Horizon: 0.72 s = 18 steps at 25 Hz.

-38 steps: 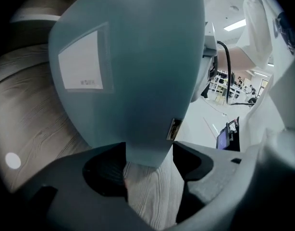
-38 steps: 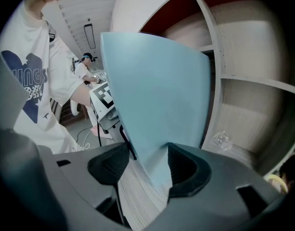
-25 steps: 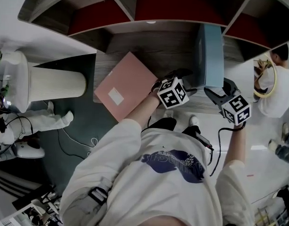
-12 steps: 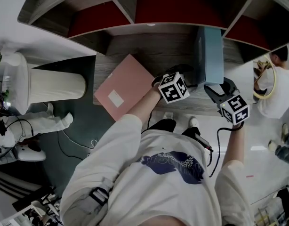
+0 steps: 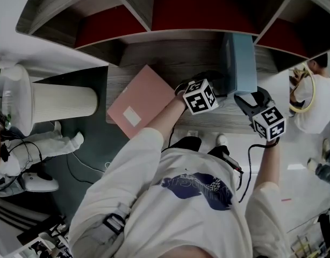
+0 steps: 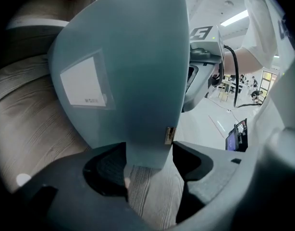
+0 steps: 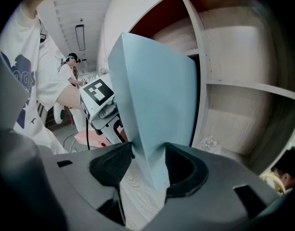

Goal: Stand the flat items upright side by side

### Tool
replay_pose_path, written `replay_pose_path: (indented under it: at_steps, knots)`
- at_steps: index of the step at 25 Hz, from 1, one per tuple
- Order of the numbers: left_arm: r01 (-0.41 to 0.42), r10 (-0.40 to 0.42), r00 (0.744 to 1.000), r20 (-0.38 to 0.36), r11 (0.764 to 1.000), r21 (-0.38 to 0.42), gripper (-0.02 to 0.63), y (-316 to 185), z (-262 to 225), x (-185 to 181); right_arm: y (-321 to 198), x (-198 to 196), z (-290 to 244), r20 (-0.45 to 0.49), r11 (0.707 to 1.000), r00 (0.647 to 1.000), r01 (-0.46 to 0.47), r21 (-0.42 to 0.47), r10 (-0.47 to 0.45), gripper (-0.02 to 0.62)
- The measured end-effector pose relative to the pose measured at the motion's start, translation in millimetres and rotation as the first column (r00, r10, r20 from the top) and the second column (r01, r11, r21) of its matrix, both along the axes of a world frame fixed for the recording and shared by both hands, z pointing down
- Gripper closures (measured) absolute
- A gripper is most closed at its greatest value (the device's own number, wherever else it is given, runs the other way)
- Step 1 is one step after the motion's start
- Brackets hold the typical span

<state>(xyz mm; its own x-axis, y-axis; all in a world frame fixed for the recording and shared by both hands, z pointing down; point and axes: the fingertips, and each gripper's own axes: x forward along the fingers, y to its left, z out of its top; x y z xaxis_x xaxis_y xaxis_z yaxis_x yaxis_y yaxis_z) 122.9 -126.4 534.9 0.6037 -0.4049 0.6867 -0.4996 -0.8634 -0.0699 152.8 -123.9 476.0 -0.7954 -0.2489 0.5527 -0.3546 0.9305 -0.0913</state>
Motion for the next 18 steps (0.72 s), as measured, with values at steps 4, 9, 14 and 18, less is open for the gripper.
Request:
replay_pose_path:
  at_steps: [4,9,14,18]
  knots:
    - [-0.005,0.005,1.000,-0.004,1.000,-0.001,0.296,-6.7,-0.7,-0.1,-6.1,-0.9,-1.0,0.000,1.000,1.000,-0.013,0.003,0.013,0.379]
    - [-0.012,0.012,1.000,-0.003,1.000,0.001,0.296,-13.0,-1.6,3.1,-12.1,1.2,-2.0,0.003,1.000,1.000,-0.026,0.003,0.026,0.379]
    - [-0.008,0.008,1.000,-0.008,1.000,0.000,0.296,-18.9,-1.6,1.6,-17.8,-0.8,-2.3,0.008,0.999,0.999,-0.037,0.005,0.037,0.379]
    - [-0.008,0.008,1.000,-0.004,1.000,0.001,0.296,-23.6,-2.9,2.3,-22.1,-0.6,-3.3,0.012,0.999,0.999,-0.042,0.006,0.042,0.379]
